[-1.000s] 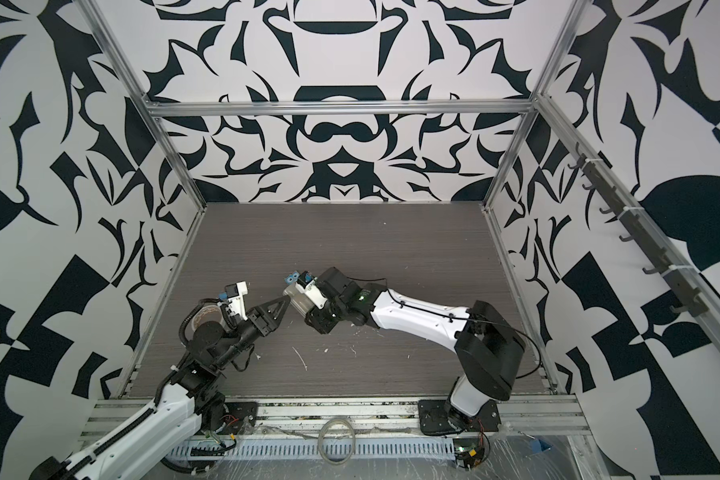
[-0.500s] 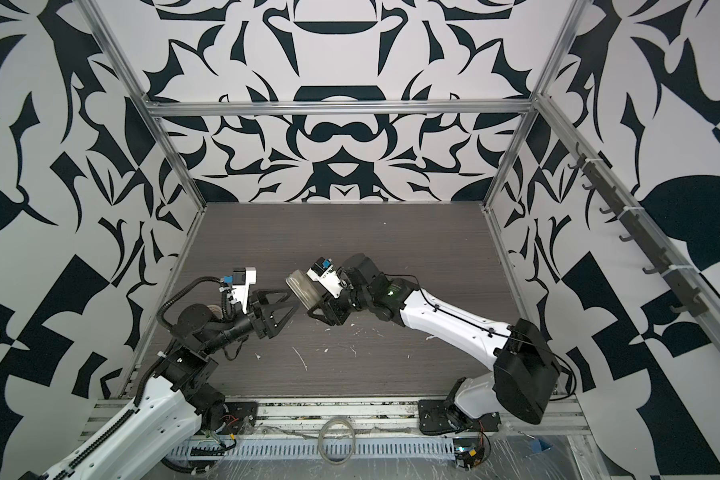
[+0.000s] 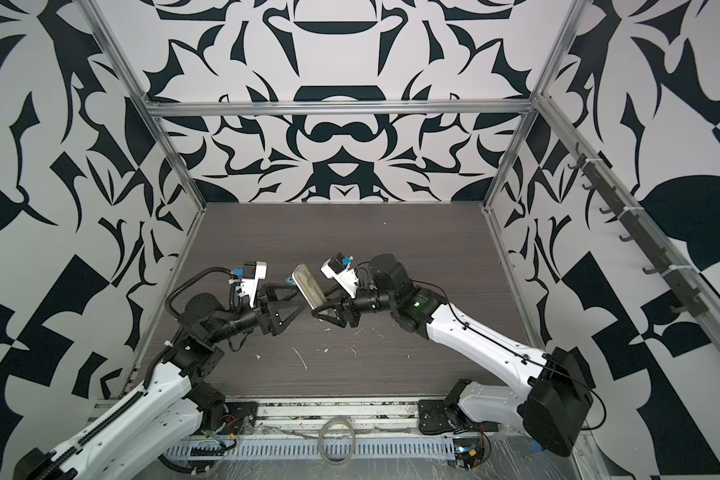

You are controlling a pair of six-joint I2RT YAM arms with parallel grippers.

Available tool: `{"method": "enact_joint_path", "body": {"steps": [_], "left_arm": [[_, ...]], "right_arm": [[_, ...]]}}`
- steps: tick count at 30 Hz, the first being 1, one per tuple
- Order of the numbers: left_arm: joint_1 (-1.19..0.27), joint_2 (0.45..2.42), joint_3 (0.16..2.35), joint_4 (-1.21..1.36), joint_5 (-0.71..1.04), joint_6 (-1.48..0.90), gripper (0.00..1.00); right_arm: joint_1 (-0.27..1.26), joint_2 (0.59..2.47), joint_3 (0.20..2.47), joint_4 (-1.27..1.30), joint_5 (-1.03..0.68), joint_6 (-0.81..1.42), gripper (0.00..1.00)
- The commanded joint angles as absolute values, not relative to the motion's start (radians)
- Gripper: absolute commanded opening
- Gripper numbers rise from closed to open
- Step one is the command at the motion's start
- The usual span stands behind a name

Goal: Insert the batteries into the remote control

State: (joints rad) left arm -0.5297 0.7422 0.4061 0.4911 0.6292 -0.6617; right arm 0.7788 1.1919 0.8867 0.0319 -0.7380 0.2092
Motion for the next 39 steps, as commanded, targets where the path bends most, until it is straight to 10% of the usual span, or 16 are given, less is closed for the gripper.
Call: {"method": "enact_joint_path", "body": {"steps": [1, 22, 39], "left_arm": [[-0.537, 0.770, 0.461, 0.612, 0.715, -0.684, 0.97], [-0.579, 0.866, 0.494, 0.757, 0.783, -0.713, 0.86], [-0.588, 0.859, 0.500, 0.764, 0.803, -0.723, 0.54]], "right_arm": [[0.779, 1.152, 0.888, 0.132, -0.796, 0.228, 0.15], [0.779, 1.179, 0.896, 0.174, -0.894, 0.268, 0.12], [0.779, 1.177, 0.896, 0.190, -0.917, 0.295, 0.12]]}}
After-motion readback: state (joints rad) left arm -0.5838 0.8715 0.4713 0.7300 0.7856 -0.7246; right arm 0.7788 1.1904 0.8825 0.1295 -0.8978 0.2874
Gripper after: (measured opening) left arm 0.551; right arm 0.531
